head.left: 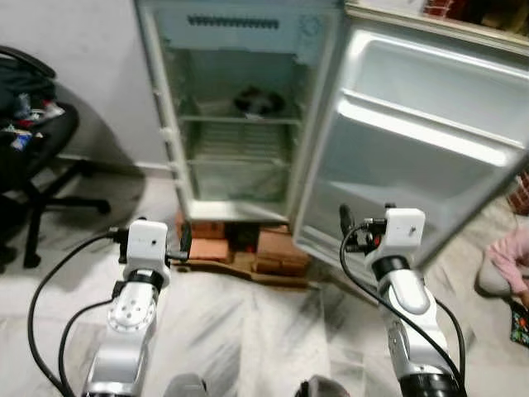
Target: Restocking fridge
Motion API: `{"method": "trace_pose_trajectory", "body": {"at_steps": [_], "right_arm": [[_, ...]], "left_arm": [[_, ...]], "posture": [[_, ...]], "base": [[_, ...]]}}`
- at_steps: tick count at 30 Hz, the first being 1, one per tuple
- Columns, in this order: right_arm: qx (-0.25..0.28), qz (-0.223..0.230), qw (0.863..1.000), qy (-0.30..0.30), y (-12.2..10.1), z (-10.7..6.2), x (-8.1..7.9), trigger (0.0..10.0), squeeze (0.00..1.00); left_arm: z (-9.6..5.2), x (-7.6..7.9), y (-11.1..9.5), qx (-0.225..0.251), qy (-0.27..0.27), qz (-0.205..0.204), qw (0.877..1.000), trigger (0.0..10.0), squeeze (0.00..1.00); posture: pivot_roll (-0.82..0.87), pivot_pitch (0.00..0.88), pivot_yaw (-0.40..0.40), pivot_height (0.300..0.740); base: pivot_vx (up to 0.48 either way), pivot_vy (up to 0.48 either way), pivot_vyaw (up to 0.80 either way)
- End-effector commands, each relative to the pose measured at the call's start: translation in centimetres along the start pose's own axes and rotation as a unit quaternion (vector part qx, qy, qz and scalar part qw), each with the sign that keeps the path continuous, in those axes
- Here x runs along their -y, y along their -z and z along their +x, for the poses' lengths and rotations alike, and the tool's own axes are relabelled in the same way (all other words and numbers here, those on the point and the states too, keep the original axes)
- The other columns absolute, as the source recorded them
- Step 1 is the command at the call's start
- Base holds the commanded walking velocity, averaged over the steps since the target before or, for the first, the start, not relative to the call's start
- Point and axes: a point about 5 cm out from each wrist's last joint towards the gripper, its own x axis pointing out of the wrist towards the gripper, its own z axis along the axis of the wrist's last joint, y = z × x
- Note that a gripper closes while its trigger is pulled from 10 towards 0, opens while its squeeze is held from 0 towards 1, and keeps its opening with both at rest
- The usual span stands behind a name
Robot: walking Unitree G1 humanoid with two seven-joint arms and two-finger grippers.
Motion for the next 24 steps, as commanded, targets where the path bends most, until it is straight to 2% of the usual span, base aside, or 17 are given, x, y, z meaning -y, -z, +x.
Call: {"method": "trace_pose_trajectory", "body": {"at_steps": [1,4,8,9,11,17,22,24], "right_arm": [[0.007,0.004,1.0,0.001,-0.3,0.1,0.0,10.0,0.0],[0.008,0.002,1.0,-0.001,-0.3,0.2,0.0,10.0,0.0],[0.005,0.003,0.998,-0.064,-0.1,0.0,-1.4,10.0,0.0],[-0.002,0.017,0.996,-0.086,0.2,-0.2,-1.9,10.0,0.0],[-0.01,0.024,0.995,-0.099,0.4,-0.3,-2.2,10.0,0.0],[-0.007,0.006,0.995,-0.103,0.5,-0.3,-2.1,10.0,0.0],[-0.001,0.001,0.995,-0.102,0.3,0.0,-1.9,10.0,0.0],[0.002,-0.016,0.993,-0.121,0.2,-0.1,-2.3,10.0,0.0]], "left_arm": [[0.1,-0.4,-0.3,0.008,0.0,0.011,1.0,10.0,0.0],[0.1,-0.4,-0.3,0.007,0.0,0.012,1.0,10.0,0.0],[0.1,-0.3,-0.2,0.007,0.001,0.01,1.0,10.0,0.0],[0.1,-0.3,-0.2,0.007,0.001,0.01,1.0,10.0,0.0],[0.1,-0.3,-0.2,0.007,0.001,0.01,1.0,10.0,0.0],[0.2,-0.5,-0.2,0.008,-0.004,0.016,1.0,10.0,0.0],[0.2,-0.6,-0.2,0.008,-0.006,0.021,1.0,10.0,0.0],[0.3,-0.7,-0.2,0.008,-0.006,0.022,1.0,10.0,0.0]], "posture": [[0.06,0.038,-0.04,0.74],[0.06,0.037,-0.04,0.74],[0.06,0.038,-0.039,0.74],[0.06,0.037,-0.04,0.74],[0.06,0.037,-0.04,0.74],[0.06,0.036,-0.039,0.74],[0.07,0.034,-0.039,0.74],[0.06,0.033,-0.039,0.74]], "base": [[0.0,-0.48,0.0],[0.0,-0.48,0.0],[0.0,-0.48,0.0],[0.0,-0.48,0.0],[0.0,-0.48,0.0],[0.0,-0.48,0.0],[0.298,-0.368,0.7],[0.351,-0.322,0.75]]}}
